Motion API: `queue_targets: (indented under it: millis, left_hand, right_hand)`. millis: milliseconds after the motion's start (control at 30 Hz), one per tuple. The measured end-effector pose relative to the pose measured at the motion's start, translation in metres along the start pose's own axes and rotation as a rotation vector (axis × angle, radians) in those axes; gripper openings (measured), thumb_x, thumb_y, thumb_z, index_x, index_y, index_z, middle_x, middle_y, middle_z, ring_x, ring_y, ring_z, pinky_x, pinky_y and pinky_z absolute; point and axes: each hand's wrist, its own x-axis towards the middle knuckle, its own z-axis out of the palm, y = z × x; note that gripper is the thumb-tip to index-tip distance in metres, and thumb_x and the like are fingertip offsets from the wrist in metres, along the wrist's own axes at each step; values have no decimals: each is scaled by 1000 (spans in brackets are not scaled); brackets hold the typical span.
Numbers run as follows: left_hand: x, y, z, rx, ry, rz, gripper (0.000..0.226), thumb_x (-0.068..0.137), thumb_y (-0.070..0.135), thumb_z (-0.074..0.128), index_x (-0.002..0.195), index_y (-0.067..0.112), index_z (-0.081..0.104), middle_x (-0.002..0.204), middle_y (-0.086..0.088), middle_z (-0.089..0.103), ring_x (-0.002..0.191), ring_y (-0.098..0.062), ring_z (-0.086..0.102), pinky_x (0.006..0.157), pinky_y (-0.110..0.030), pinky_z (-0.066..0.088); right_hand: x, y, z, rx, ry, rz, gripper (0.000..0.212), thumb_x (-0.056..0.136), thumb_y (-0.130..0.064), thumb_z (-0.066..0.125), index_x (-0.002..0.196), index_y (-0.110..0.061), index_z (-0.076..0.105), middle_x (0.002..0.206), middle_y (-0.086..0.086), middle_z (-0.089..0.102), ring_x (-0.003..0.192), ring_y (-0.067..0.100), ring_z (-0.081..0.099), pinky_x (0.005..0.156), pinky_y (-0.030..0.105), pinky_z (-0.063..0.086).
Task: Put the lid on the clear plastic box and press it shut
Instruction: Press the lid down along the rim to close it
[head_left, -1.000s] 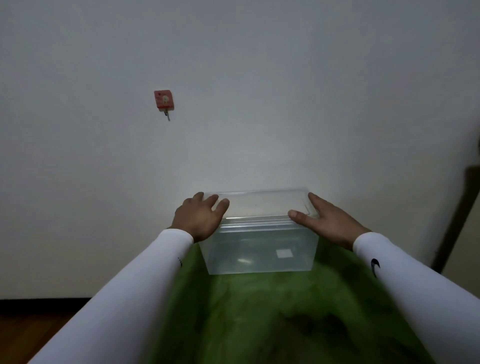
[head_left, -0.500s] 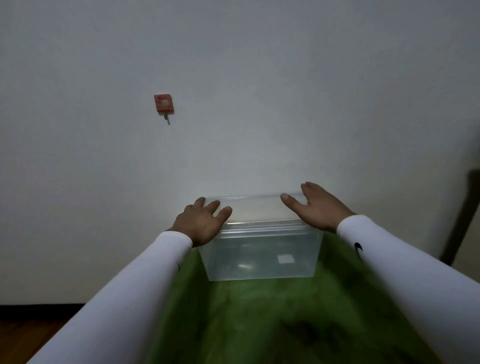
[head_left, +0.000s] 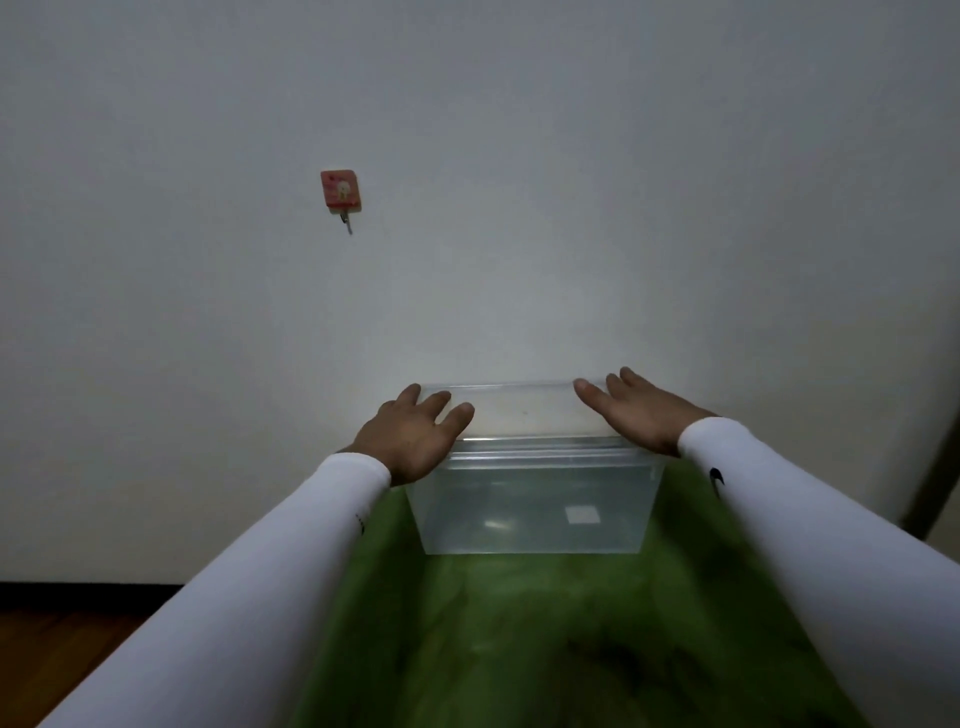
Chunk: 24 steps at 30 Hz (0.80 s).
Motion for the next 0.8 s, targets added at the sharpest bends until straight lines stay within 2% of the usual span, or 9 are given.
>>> queue_targets:
  millis: [200, 300, 367, 467, 600, 700, 800]
  left_hand:
    - [3, 0, -7, 40, -78, -3, 73, 83, 70, 19, 147, 34, 23, 161, -8, 12, 146, -31, 15, 117, -48, 16]
    - [10, 5, -18, 112, -98, 5, 67, 84, 65, 21, 142, 32, 33, 154, -12, 28, 139, -34, 27, 112, -49, 25]
    - [15, 8, -21, 123, -82, 38, 63, 88, 60, 20, 139, 28, 39, 151, -14, 34, 138, -32, 27, 112, -47, 26]
    - [16, 9, -16, 99, -92, 75, 63, 93, 56, 20, 145, 23, 31, 157, -14, 23, 145, -28, 17, 116, -43, 18]
    - [14, 7, -13, 15, -117, 47, 69, 91, 61, 22, 150, 26, 16, 162, -8, 8, 148, -22, 2, 118, -41, 5]
    - [17, 8, -12, 42, -124, 38, 72, 90, 63, 22, 150, 24, 16, 162, -9, 8, 148, -22, 2, 119, -42, 7]
    - [19, 8, -12, 81, -110, 39, 72, 88, 63, 22, 149, 24, 21, 160, -10, 15, 147, -24, 10, 117, -43, 13]
  right_hand:
    - [-2, 0, 0, -29, 14, -12, 86, 86, -71, 19, 150, -15, 10, 160, 5, 0, 146, 18, 1, 115, 39, 5]
    - [-3, -2, 2, -79, 24, -8, 87, 86, -69, 28, 150, -14, 8, 160, 6, -1, 146, 19, 1, 115, 38, 5]
    - [-2, -2, 1, -80, 29, -7, 86, 87, -68, 28, 150, -14, 8, 160, 6, -2, 146, 19, 1, 115, 38, 6]
    - [-1, -2, 2, -74, 24, -6, 84, 88, -67, 26, 150, -14, 8, 160, 6, -2, 146, 19, -1, 116, 38, 5]
    - [0, 0, 2, -47, 18, -5, 82, 88, -66, 26, 150, -14, 8, 160, 6, -2, 146, 18, -1, 116, 38, 4]
    - [1, 0, 2, -42, 14, -10, 80, 90, -63, 26, 150, -14, 8, 160, 6, -2, 146, 18, -1, 116, 38, 4]
    - [1, 0, 1, -40, 12, -8, 79, 90, -61, 27, 150, -13, 9, 160, 6, -2, 146, 18, -1, 116, 38, 5]
